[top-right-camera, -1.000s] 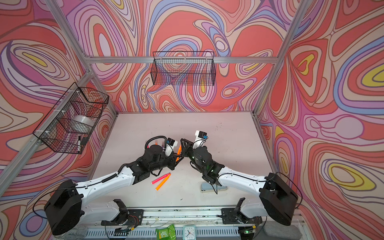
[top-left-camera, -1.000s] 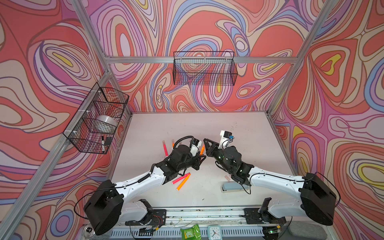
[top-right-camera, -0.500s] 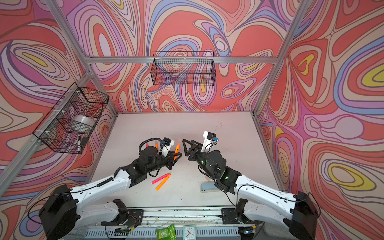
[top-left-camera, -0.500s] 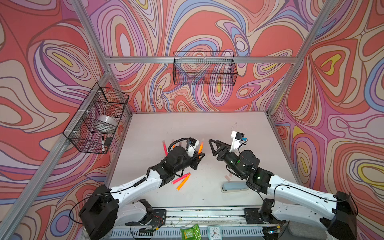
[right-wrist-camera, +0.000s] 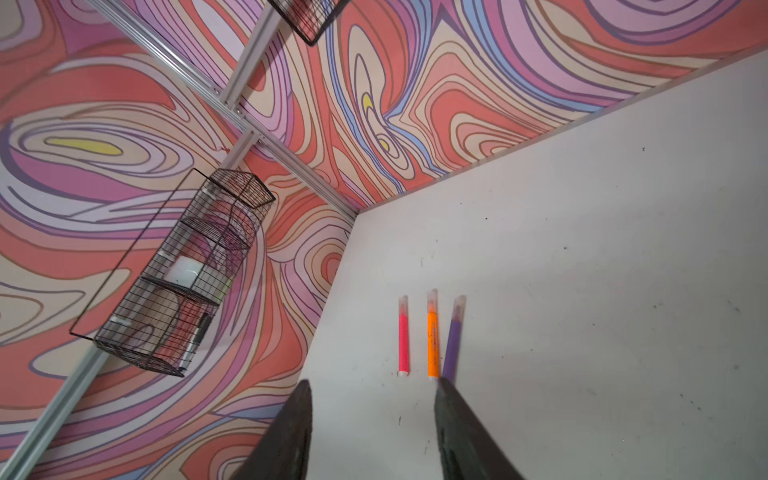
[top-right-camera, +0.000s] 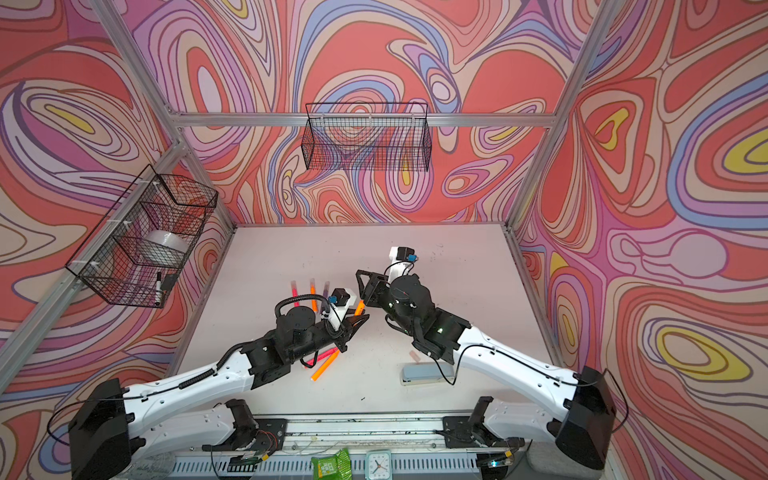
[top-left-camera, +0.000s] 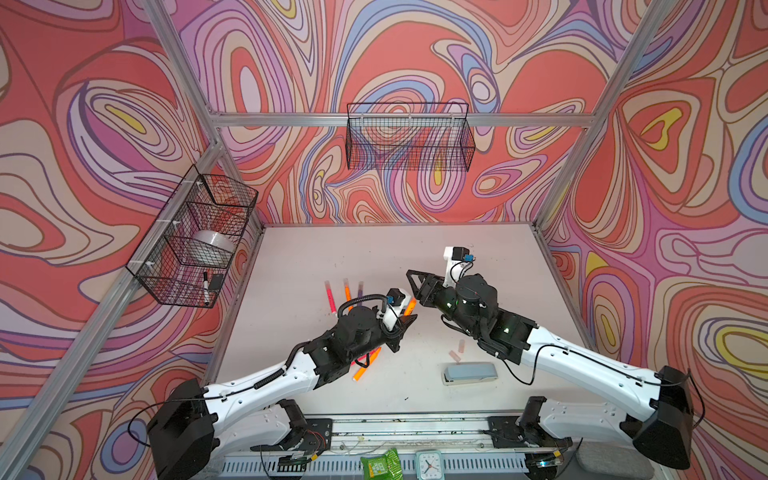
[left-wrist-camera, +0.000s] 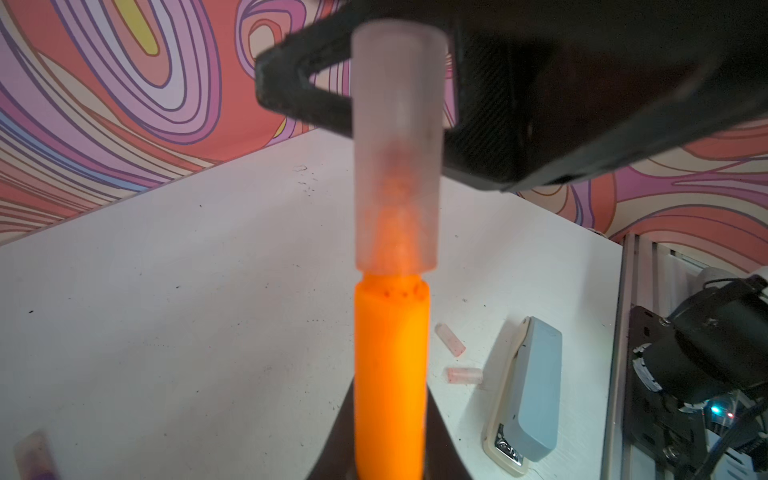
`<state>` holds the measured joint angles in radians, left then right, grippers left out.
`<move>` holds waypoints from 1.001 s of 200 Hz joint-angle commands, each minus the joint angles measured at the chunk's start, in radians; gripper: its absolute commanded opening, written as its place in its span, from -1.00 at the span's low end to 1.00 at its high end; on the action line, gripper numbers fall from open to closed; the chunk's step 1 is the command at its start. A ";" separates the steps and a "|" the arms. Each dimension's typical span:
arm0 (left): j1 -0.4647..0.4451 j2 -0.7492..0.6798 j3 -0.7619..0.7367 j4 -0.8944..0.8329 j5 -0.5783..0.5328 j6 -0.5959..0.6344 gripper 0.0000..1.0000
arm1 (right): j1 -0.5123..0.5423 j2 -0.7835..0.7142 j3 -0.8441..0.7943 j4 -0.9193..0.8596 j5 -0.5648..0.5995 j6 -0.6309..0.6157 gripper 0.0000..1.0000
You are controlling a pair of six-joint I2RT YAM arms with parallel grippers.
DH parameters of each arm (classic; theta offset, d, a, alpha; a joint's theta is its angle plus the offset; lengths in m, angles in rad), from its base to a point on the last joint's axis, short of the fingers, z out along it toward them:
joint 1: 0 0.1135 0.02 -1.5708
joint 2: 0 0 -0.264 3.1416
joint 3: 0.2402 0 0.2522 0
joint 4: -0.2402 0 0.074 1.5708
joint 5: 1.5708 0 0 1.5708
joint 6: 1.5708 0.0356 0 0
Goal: Insert the pens into the pen caps
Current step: 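Lower the cap onto the orange marker tip held by the left gripper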
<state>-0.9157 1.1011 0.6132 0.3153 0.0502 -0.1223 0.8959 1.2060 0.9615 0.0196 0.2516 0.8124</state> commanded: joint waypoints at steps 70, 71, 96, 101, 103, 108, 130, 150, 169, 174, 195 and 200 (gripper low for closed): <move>-0.002 -0.002 0.005 0.000 -0.031 0.032 -1.00 | -0.005 0.015 0.052 -0.055 -0.047 -0.026 -0.41; -0.002 -0.002 0.005 0.000 -0.031 0.031 -1.00 | -0.005 0.015 0.052 -0.055 -0.048 -0.027 -0.40; -0.003 0.003 0.006 0.000 -0.030 0.032 -1.00 | -0.005 0.012 0.056 -0.057 -0.051 -0.034 -0.31; -0.002 0.003 0.006 0.001 -0.031 0.031 -1.00 | -0.005 0.011 0.057 -0.059 -0.051 -0.036 -0.32; -0.002 0.003 0.007 0.001 -0.030 0.031 -1.00 | -0.005 0.011 0.057 -0.059 -0.051 -0.035 -0.32; -0.002 0.005 0.007 0.001 -0.033 0.032 -1.00 | -0.005 0.013 0.057 -0.058 -0.051 -0.035 -0.33; -0.002 0.007 0.008 -0.001 -0.033 0.032 -1.00 | -0.005 0.022 0.063 -0.059 -0.061 -0.038 -0.43; -0.002 0.009 0.010 -0.001 -0.035 0.030 -1.00 | -0.005 0.036 0.076 -0.064 -0.070 -0.047 -0.58; -0.002 0.009 0.011 0.000 -0.049 0.012 -1.00 | -0.005 0.049 0.080 -0.069 -0.079 -0.051 -0.72; -0.002 0.007 0.011 -0.002 -0.054 0.005 -1.00 | -0.005 0.050 0.080 -0.071 -0.081 -0.052 -0.74; 0.012 -0.006 0.024 -0.023 -0.048 -0.048 -1.00 | -0.003 0.063 0.074 -0.080 -0.102 -0.058 -0.81; 0.021 -0.007 0.029 -0.032 -0.028 -0.064 -1.00 | -0.004 0.065 0.070 -0.078 -0.110 -0.060 -0.83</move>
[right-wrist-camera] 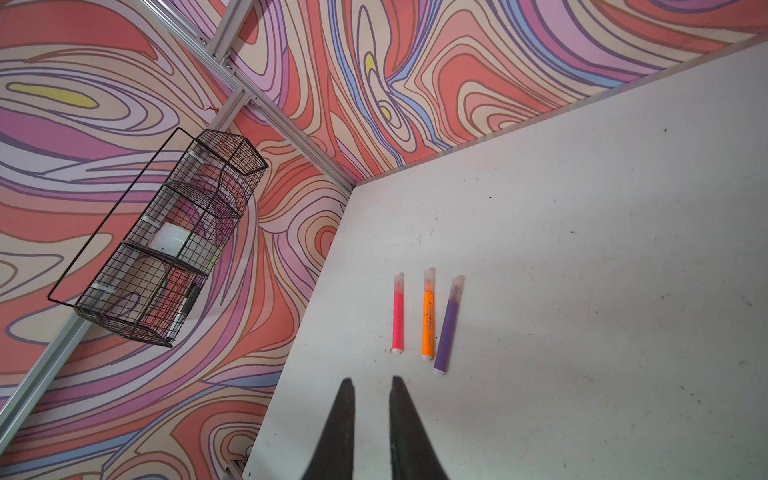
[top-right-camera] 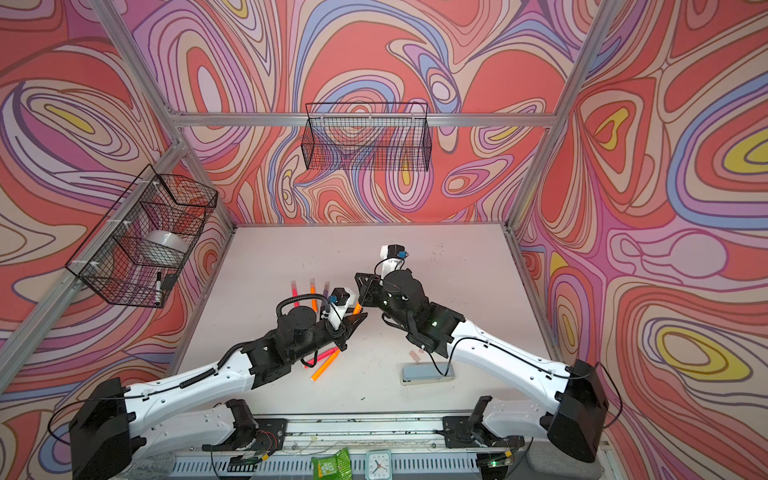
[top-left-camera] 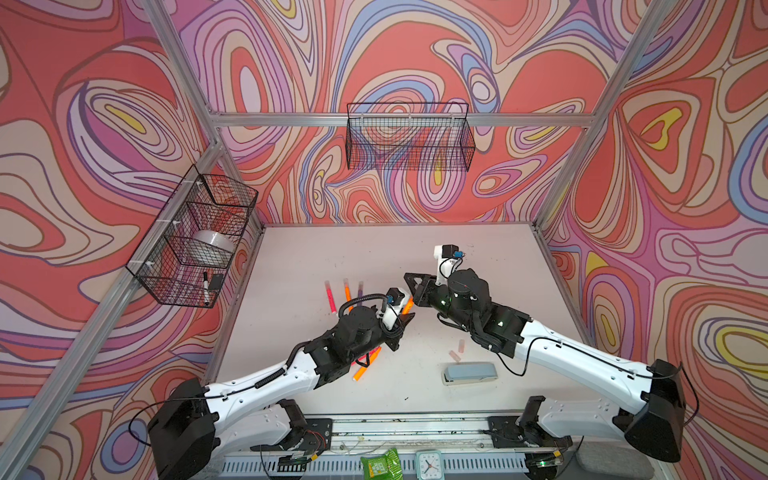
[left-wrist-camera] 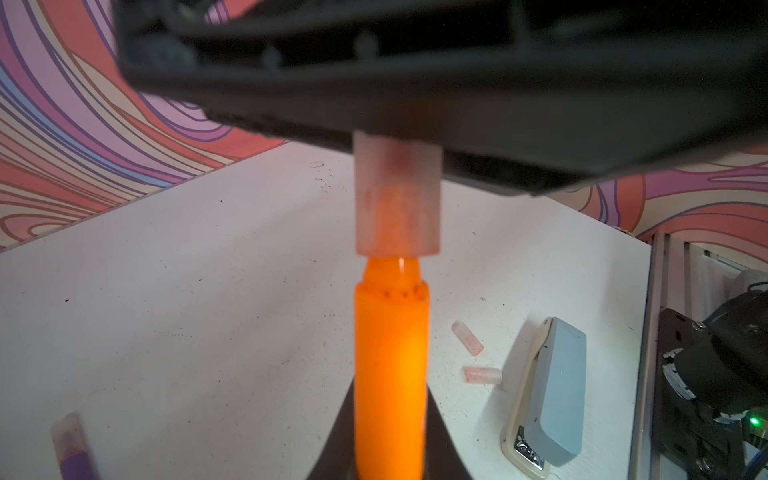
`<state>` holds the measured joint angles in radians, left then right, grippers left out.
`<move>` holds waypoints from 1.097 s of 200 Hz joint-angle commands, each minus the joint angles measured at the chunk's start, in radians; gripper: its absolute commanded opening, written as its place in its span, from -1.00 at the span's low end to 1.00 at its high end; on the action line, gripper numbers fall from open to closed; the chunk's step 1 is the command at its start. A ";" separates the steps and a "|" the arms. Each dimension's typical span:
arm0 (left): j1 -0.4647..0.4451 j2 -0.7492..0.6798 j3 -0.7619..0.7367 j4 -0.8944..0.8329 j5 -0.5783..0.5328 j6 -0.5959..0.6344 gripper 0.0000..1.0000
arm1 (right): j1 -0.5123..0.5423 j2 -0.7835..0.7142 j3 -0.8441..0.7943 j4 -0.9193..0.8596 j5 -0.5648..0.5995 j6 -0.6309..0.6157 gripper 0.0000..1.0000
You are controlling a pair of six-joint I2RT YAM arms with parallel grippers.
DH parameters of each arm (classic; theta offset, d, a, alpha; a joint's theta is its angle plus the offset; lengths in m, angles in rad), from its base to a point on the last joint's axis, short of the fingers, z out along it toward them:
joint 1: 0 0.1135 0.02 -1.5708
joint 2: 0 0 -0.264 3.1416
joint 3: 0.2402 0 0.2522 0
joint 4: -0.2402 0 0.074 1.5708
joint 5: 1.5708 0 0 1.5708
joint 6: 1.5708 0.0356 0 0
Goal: Insert the pens into the pen caps
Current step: 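Lower the cap onto the orange marker tip held by the left gripper, then press the cap down onto the marker with the right gripper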
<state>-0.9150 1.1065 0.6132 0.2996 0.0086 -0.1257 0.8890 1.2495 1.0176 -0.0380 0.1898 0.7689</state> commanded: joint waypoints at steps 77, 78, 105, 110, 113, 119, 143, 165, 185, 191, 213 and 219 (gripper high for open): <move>0.148 -0.068 0.083 -0.028 0.303 -0.238 -1.00 | 0.048 -0.007 -0.128 0.093 -0.134 -0.042 -1.00; 0.149 -0.068 0.085 -0.027 0.307 -0.239 -1.00 | 0.049 -0.009 -0.130 0.096 -0.136 -0.043 -1.00; 0.169 -0.091 0.135 -0.057 0.360 -0.233 -1.00 | 0.048 -0.030 -0.166 0.125 -0.212 -0.069 -1.00; 0.171 -0.096 0.144 -0.062 0.373 -0.233 -1.00 | 0.048 -0.031 -0.169 0.130 -0.227 -0.073 -1.00; 0.172 -0.099 0.150 -0.065 0.381 -0.234 -1.00 | 0.048 -0.033 -0.174 0.136 -0.237 -0.074 -1.00; 0.173 -0.105 0.164 -0.069 0.397 -0.236 -1.00 | 0.049 -0.037 -0.182 0.147 -0.254 -0.077 -1.00; 0.183 -0.107 0.234 -0.104 0.475 -0.236 -1.00 | 0.049 -0.068 -0.213 0.172 -0.287 -0.090 -1.00; 0.194 -0.095 0.299 -0.136 0.527 -0.232 -1.00 | 0.051 -0.099 -0.235 0.194 -0.327 -0.100 -1.00; 0.202 -0.080 0.346 -0.159 0.555 -0.230 -1.00 | 0.051 -0.099 -0.244 0.223 -0.386 -0.103 -1.00; 0.202 -0.076 0.357 -0.169 0.552 -0.222 -1.00 | 0.053 -0.098 -0.244 0.222 -0.390 -0.102 -1.00; 0.202 -0.070 0.393 -0.252 0.420 -0.152 -1.00 | 0.060 -0.093 -0.229 0.167 -0.331 -0.062 -1.00; 0.202 -0.070 0.393 -0.262 0.360 -0.130 -1.00 | 0.066 -0.089 -0.223 0.144 -0.311 -0.043 -1.00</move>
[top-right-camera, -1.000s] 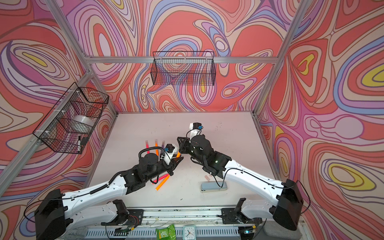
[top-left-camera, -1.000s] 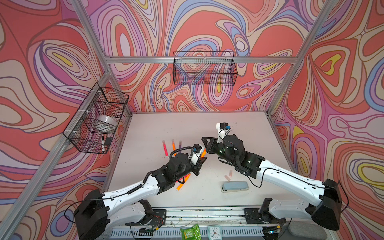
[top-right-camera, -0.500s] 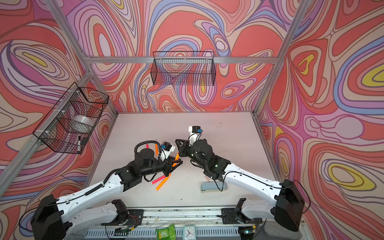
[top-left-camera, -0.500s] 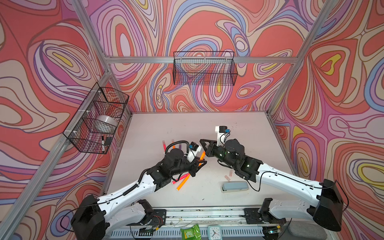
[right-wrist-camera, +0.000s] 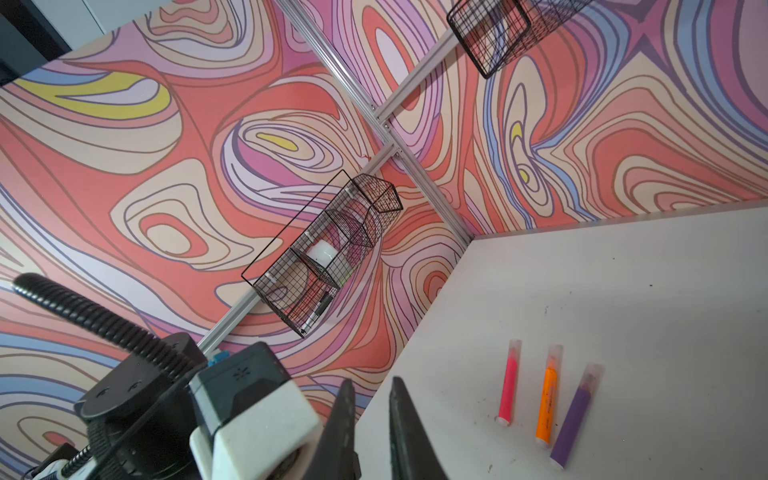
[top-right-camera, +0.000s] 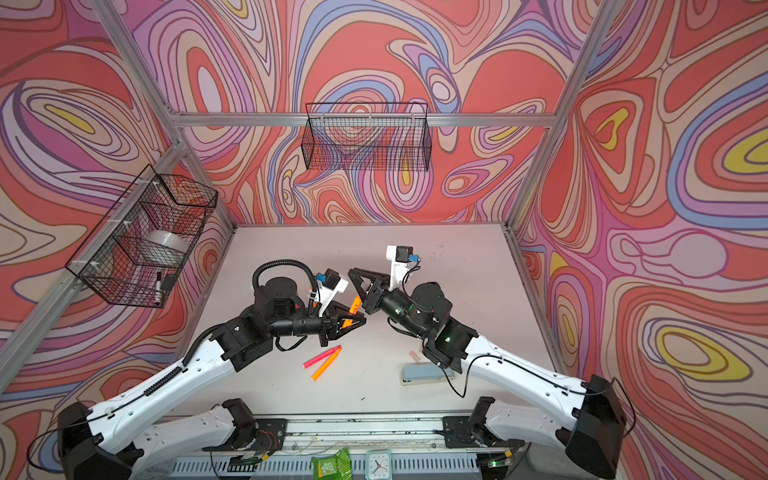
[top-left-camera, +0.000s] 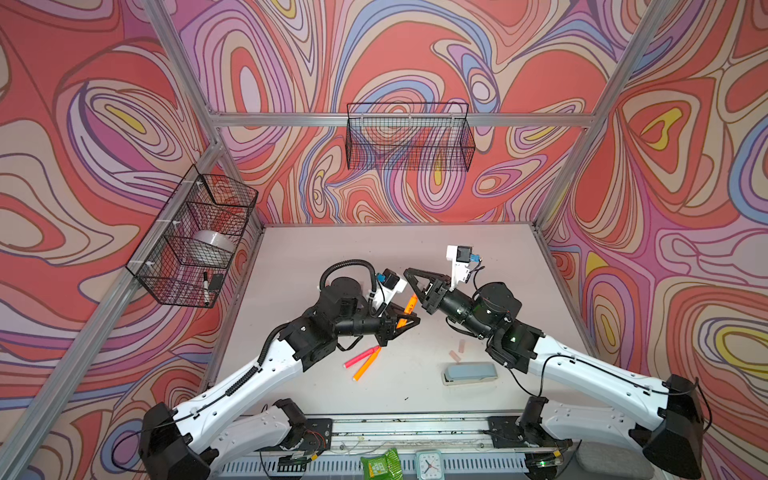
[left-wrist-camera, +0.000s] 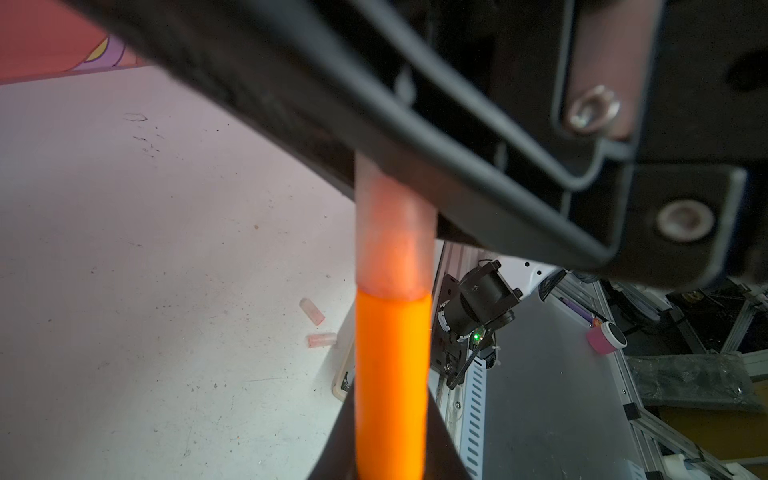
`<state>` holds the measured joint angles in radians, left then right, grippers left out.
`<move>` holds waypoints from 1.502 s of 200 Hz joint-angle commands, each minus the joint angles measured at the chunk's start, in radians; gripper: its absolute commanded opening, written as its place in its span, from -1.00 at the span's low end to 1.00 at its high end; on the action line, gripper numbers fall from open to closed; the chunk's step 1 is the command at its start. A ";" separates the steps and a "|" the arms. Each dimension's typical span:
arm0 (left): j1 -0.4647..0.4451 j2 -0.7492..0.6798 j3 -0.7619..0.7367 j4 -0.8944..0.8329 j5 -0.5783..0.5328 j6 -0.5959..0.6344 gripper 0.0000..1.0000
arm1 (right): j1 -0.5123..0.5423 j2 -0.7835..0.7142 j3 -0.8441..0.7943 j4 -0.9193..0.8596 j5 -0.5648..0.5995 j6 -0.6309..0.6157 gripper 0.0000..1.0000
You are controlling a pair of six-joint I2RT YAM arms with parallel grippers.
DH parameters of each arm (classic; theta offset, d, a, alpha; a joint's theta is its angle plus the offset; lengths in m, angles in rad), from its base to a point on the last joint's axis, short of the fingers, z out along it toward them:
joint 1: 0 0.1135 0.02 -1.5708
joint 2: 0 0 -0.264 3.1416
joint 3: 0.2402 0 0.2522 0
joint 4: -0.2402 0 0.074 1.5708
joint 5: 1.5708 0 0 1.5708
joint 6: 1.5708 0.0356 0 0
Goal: Insert the pens into the pen caps
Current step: 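Press the cap down onto the marker with the right gripper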
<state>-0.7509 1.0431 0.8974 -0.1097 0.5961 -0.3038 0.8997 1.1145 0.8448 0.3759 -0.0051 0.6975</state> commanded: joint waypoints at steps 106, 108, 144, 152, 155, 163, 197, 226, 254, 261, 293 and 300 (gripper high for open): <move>-0.001 -0.043 0.017 0.331 -0.730 0.285 -1.00 | 0.208 0.192 0.054 -0.479 0.112 0.311 -1.00; -0.001 -0.044 0.018 0.329 -0.732 0.284 -1.00 | 0.208 0.195 0.055 -0.480 0.112 0.312 -1.00; 0.083 -0.043 0.049 0.256 -0.549 0.112 -1.00 | 0.244 0.183 0.000 -0.336 0.092 0.254 -1.00; 0.128 -0.044 0.056 0.253 -0.455 0.050 -1.00 | 0.257 0.178 -0.008 -0.313 0.095 0.233 -1.00; 0.142 -0.045 0.058 0.252 -0.431 0.033 -1.00 | 0.262 0.176 -0.013 -0.305 0.092 0.226 -1.00; 0.168 -0.049 0.064 0.251 -0.382 0.008 -1.00 | 0.275 0.173 -0.020 -0.285 0.090 0.205 -1.00; 0.215 -0.046 0.121 0.213 -0.161 -0.017 -1.00 | 0.314 0.136 -0.093 -0.185 0.084 0.146 -1.00; 0.215 -0.074 0.095 0.228 -0.128 -0.005 -1.00 | 0.315 0.113 -0.131 -0.180 0.126 0.146 -1.00; 0.215 -0.109 0.053 0.199 -0.196 0.038 -1.00 | 0.314 0.099 -0.092 -0.266 0.201 0.162 -1.00; 0.216 -0.120 0.036 0.197 -0.208 0.045 -1.00 | 0.314 0.097 -0.077 -0.293 0.233 0.169 -1.00; 0.213 -0.158 -0.041 0.167 -0.239 0.074 -1.00 | 0.314 0.082 -0.035 -0.321 0.302 0.138 -0.92; 0.212 -0.158 -0.053 0.154 -0.244 0.078 -1.00 | 0.313 0.080 -0.020 -0.339 0.321 0.132 -0.91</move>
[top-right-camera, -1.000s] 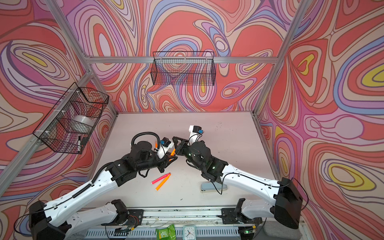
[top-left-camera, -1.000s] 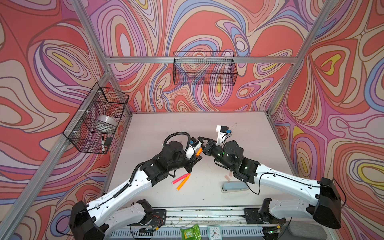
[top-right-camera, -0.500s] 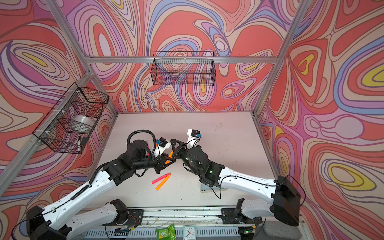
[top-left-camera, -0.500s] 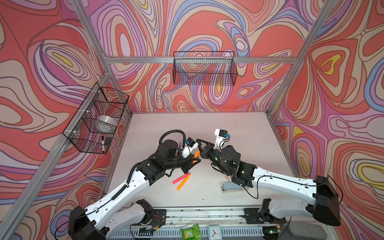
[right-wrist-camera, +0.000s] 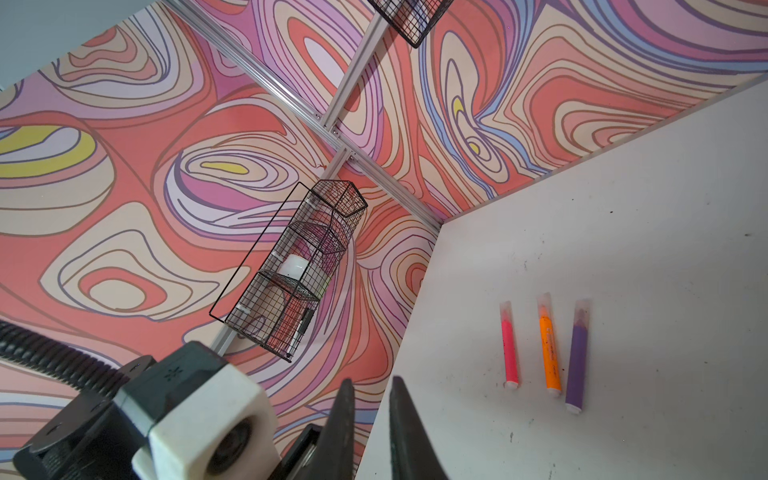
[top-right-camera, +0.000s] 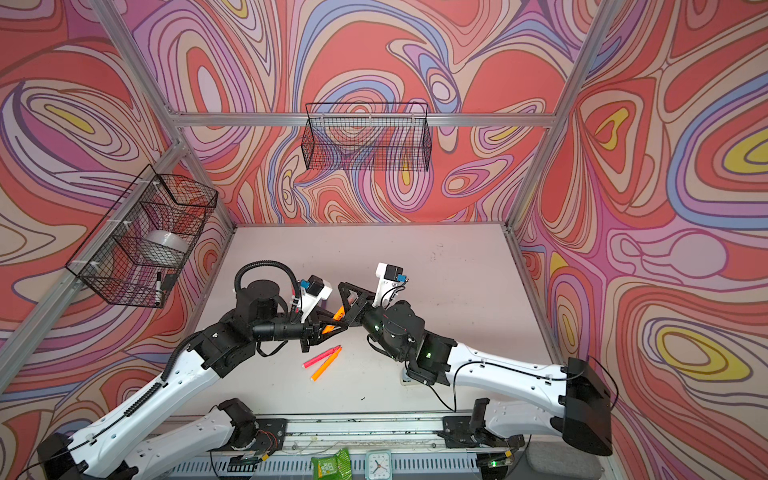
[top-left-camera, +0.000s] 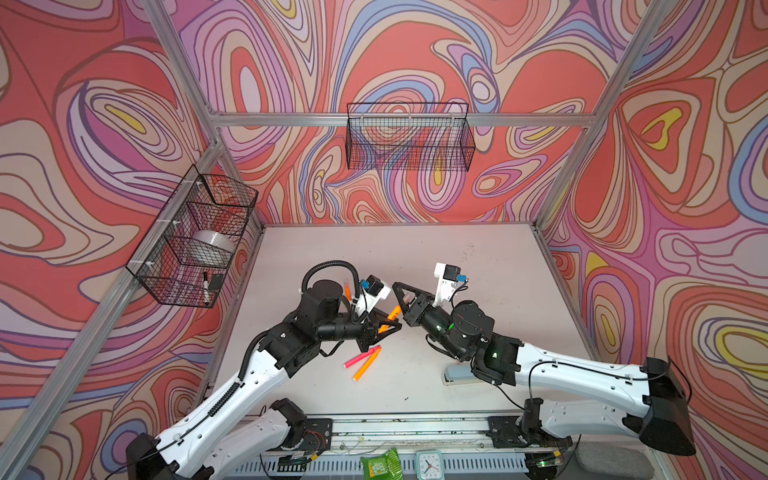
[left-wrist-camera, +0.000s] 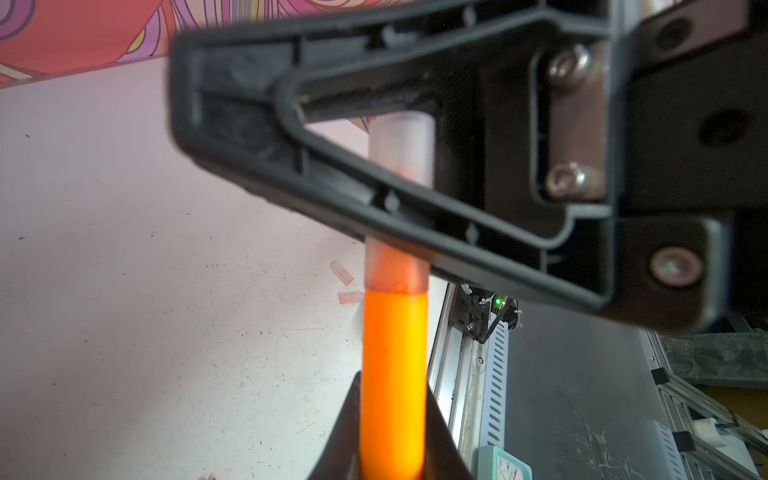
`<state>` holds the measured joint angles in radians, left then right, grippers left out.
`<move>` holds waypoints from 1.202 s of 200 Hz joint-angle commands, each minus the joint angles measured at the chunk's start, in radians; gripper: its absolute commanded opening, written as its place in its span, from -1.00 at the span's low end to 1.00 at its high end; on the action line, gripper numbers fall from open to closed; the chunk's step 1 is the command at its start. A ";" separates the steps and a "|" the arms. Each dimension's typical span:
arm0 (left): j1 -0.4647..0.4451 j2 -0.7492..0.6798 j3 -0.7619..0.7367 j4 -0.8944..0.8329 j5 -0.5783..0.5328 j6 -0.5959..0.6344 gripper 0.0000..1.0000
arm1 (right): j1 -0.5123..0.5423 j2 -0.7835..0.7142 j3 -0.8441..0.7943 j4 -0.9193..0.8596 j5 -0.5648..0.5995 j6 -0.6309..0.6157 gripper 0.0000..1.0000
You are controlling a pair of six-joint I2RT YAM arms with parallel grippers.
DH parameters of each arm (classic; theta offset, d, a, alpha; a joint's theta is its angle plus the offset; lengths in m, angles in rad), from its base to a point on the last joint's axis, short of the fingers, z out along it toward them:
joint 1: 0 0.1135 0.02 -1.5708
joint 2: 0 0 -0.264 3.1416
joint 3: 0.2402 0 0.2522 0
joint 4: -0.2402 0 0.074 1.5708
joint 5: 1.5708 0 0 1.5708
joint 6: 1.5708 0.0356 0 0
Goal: Insert the pens into the pen caps
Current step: 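Press the cap down onto the marker with the right gripper, then open the right gripper and withdraw it while the left lowers the capped marker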
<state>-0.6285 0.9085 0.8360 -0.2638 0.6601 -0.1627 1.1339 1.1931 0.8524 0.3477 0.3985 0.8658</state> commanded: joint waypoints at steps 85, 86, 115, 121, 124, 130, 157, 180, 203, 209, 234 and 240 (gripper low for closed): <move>0.078 0.083 -0.183 0.299 -0.470 -0.124 -1.00 | 0.064 -0.138 -0.011 -0.519 0.146 -0.044 0.36; 0.078 0.089 -0.183 0.299 -0.473 -0.126 -1.00 | 0.063 -0.141 -0.013 -0.521 0.148 -0.042 0.37; 0.078 0.267 -0.133 0.243 -0.584 -0.163 -1.00 | 0.060 -0.221 -0.057 -0.618 0.216 0.000 0.40; 0.078 0.310 -0.115 0.226 -0.601 -0.168 -1.00 | 0.058 -0.232 -0.062 -0.638 0.229 0.013 0.41; 0.078 0.331 -0.105 0.218 -0.614 -0.172 -1.00 | 0.058 -0.237 -0.065 -0.649 0.234 0.018 0.41; 0.077 0.376 -0.083 0.201 -0.632 -0.183 -1.00 | 0.056 -0.247 -0.071 -0.667 0.244 0.030 0.41; 0.078 0.551 0.011 0.139 -0.664 -0.209 -1.00 | 0.050 -0.268 -0.098 -0.705 0.253 0.059 0.44; 0.078 0.650 0.058 0.110 -0.700 -0.237 -1.00 | 0.044 -0.257 -0.105 -0.726 0.250 0.075 0.46; 0.078 0.716 0.092 0.073 -0.762 -0.261 -1.00 | 0.037 -0.244 -0.108 -0.736 0.241 0.085 0.47; 0.078 0.733 0.101 0.067 -0.764 -0.262 -1.00 | 0.035 -0.242 -0.111 -0.736 0.238 0.084 0.47; 0.078 0.804 0.140 0.044 -0.760 -0.257 -1.00 | 0.022 -0.234 -0.121 -0.734 0.224 0.094 0.49; 0.078 0.818 0.147 0.042 -0.761 -0.255 -1.00 | 0.017 -0.233 -0.124 -0.731 0.217 0.095 0.49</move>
<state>-0.5507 1.6752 0.9390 -0.1638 -0.0631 -0.3977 1.1664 0.9512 0.7479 -0.3656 0.6209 0.9424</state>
